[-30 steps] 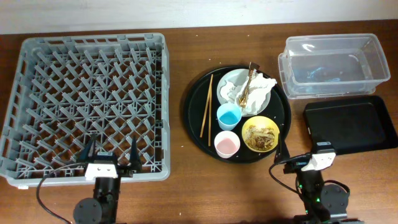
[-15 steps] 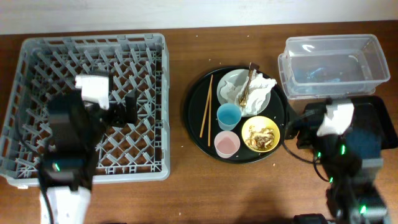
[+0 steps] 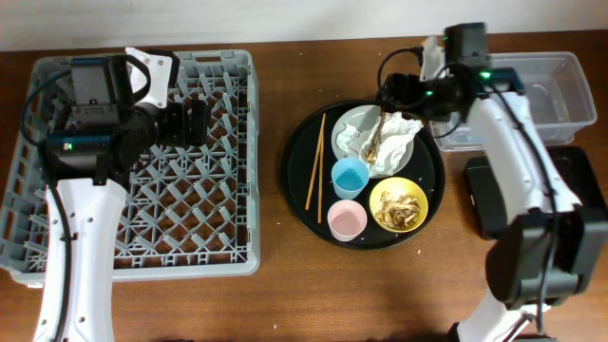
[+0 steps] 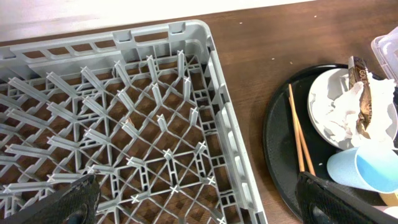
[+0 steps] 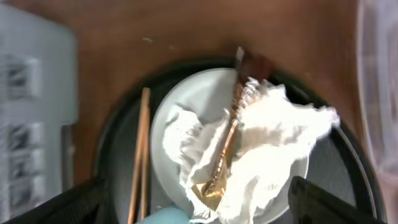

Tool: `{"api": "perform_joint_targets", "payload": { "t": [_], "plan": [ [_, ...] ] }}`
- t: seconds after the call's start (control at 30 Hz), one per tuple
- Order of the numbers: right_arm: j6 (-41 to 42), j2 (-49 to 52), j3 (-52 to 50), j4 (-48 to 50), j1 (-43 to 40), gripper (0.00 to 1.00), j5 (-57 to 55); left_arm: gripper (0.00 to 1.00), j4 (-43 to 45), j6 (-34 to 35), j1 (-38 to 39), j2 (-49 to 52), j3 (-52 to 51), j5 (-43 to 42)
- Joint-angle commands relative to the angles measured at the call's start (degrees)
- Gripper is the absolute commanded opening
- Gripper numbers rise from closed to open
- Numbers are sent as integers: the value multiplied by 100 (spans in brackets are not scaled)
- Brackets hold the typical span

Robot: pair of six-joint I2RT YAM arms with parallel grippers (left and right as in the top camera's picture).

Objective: Sort waste into correct bins and load items into the dishwasher rack
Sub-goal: 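Grasp the tissue and gold spoon with right gripper, drop into clear bin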

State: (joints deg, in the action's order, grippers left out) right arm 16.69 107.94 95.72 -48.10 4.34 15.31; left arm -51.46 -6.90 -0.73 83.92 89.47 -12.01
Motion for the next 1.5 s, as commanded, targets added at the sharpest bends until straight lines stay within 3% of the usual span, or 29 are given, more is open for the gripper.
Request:
{"api": "perform_joint_targets", "payload": {
  "t": [0.0, 0.13, 0.33, 0.4, 0.43, 0.57, 0.67, 0.7, 0.83, 1.0, 1.13, 1.33, 1.43, 1.47],
  "plan": [
    [1862, 205, 98, -90, 798, 94, -2535, 99, -7, -94, -20, 66, 122, -2],
    [2524, 885, 98, -103, 1174, 94, -2979, 99, -31, -94, -20, 254, 122, -4],
    [2581, 1805, 98, -103, 1172, 93, -2752, 99, -44, -94, -20, 426, 122, -2],
    [2579, 1926, 98, -87, 1165, 82, -2658, 99, -46, -94, -20, 426, 122, -2],
    [2577, 1926, 98, -72, 1141, 67, -2638, 99, -44, -94, -20, 426, 122, -2],
    [2559, 1956, 98, -138, 975, 58, -2170, 99, -46, -94, -20, 426, 120, -2],
    [2404, 2085, 94, -271, 988, 6, -2203, 100, -46, -94, -20, 426, 122, -4],
    [2404, 2083, 94, -269, 984, 4, -2267, 99, -46, -94, -20, 426, 122, -4],
    [2011, 1510, 723, -651, 846, 4, -2033, 99, -48, -94, -20, 426, 120, -4],
    [1915, 732, 3001, -2450, 332, 4, -1934, 99, 24, -96, -20, 426, 120, 0],
    [2133, 339, 3126, -2966, -400, 4, -1937, 99, 39, -96, -20, 426, 122, -2],
    [2138, -170, 3123, -3497, -2151, 4, -1941, 99, 94, -94, -20, 426, 122, -2],
    [2155, -168, 3121, -3694, -2437, 4, -2092, 99, 177, -94, -20, 426, 120, -2],
    [2168, -166, 3121, -3362, -2468, 4, -2146, 99, 238, -94, -20, 426, 122, -2]
  ]
}}
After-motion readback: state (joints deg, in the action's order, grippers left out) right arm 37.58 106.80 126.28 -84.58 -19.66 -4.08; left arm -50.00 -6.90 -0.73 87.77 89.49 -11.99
